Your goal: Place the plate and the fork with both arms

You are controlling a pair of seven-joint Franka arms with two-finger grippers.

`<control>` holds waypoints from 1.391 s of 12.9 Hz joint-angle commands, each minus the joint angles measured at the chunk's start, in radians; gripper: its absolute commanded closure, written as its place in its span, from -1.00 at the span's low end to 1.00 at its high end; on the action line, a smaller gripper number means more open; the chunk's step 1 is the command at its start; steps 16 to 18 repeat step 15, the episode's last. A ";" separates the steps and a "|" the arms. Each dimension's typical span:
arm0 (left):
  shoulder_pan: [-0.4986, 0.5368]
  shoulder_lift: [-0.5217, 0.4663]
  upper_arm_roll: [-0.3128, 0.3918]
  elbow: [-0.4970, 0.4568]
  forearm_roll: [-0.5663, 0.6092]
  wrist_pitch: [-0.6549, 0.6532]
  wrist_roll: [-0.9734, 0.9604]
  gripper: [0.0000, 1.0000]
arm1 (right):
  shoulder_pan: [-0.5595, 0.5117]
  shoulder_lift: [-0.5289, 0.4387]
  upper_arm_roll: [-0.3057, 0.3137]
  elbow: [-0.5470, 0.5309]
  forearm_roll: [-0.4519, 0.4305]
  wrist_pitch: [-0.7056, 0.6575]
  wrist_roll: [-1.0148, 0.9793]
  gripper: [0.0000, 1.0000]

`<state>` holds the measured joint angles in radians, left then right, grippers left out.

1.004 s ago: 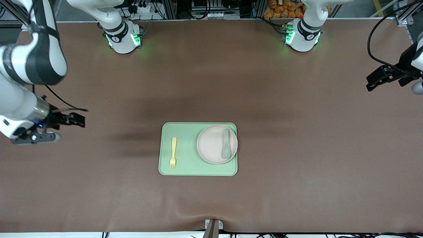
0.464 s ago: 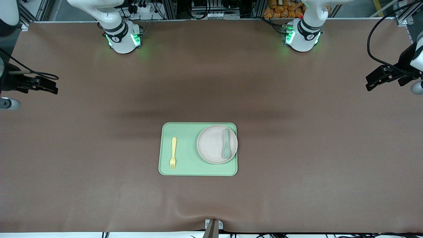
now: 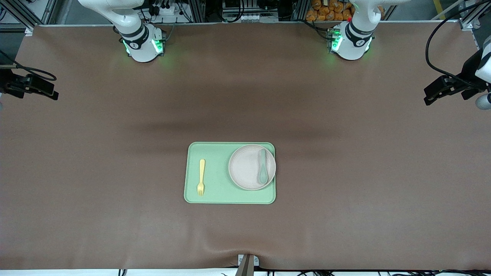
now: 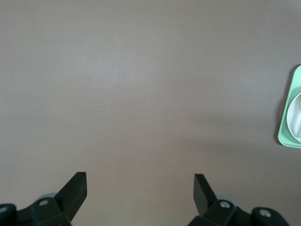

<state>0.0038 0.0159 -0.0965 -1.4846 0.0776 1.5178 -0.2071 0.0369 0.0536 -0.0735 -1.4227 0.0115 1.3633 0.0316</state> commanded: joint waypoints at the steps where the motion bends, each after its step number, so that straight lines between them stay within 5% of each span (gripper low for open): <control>1: 0.004 -0.016 -0.003 -0.005 -0.022 -0.013 0.020 -1.00 | -0.032 -0.020 0.017 -0.002 0.005 0.002 -0.001 -1.00; 18: 0.004 -0.037 -0.006 0.006 -0.099 -0.082 0.054 -1.00 | -0.029 -0.011 0.023 0.004 -0.025 0.057 -0.064 -1.00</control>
